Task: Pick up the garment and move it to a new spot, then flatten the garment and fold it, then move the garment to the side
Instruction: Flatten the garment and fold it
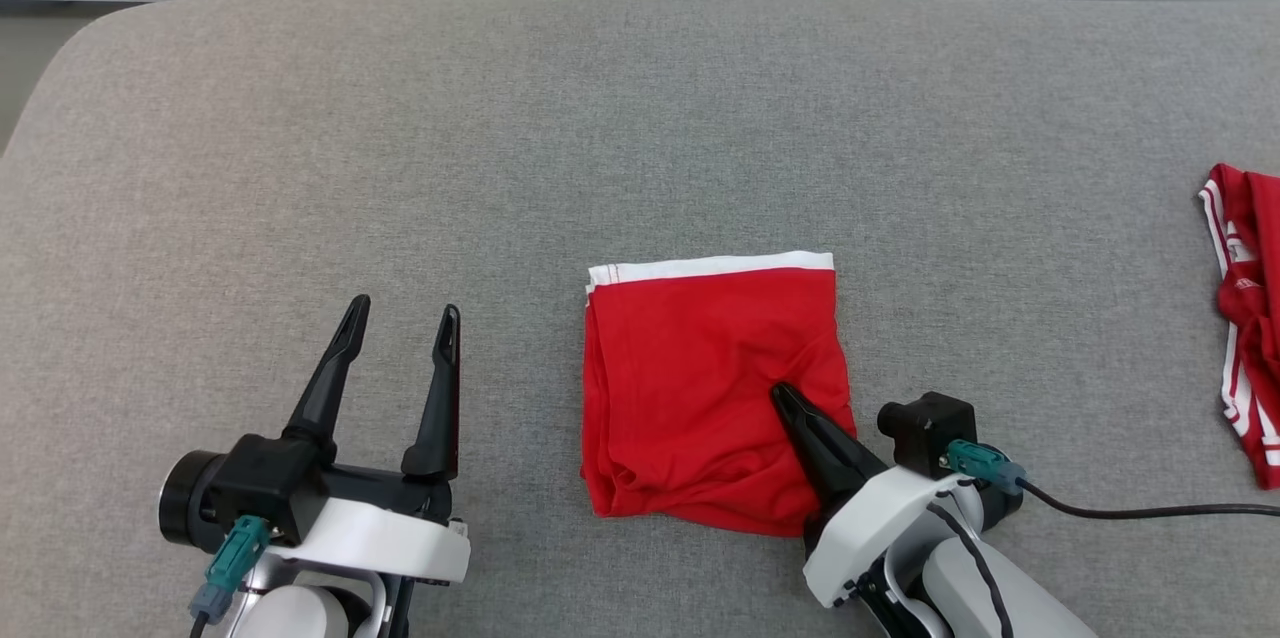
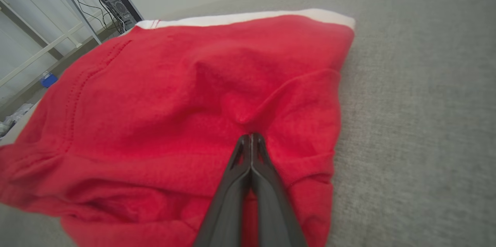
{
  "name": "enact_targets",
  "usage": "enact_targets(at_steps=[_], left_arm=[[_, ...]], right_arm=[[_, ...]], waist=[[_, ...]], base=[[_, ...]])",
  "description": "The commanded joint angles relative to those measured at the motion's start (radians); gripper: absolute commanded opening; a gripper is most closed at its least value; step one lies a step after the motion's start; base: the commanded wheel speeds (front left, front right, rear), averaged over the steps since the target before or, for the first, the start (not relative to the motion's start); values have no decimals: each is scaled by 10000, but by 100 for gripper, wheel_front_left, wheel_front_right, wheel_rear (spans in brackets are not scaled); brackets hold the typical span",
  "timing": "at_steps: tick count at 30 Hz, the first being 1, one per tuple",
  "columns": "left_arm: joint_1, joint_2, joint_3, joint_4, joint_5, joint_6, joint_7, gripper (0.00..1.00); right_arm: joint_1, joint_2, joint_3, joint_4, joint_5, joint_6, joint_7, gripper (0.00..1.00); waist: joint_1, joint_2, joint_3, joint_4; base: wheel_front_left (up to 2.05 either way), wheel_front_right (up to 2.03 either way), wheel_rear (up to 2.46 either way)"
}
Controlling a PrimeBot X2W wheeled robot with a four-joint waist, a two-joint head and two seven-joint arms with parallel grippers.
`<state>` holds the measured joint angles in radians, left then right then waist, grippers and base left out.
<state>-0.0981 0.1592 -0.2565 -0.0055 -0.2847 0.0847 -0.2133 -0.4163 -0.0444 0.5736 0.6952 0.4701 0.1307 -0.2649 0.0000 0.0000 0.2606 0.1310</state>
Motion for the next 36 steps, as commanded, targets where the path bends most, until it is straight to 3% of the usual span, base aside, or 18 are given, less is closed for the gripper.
enact_targets(at_steps=[1, 16, 27, 36], left_arm=[[-207, 24, 7, 31, -59, -58, -76, 100], [-161, 139, 15, 238, -154, -25, -174, 100], [-287, 235, 56, 226, -196, 43, -233, 100], [-418, 167, -125, 340, -227, -37, -255, 100]], right_arm=[[225, -136, 3, 211, 135, 3, 14, 0], [2391, -439, 5, -1928, -424, 4, 19, 0], [2336, -616, -702, -4924, -854, 4, -8, 0], [1271, -491, 740, -3194, -459, 4, -4, 0]], waist=[[0, 0, 12, -51], [0, 0, -118, -431], [0, 0, -94, -495], [0, 0, -134, -225]], base=[[0, 0, 0], [0, 0, 0], [0, 0, 0], [0, 0, 0]])
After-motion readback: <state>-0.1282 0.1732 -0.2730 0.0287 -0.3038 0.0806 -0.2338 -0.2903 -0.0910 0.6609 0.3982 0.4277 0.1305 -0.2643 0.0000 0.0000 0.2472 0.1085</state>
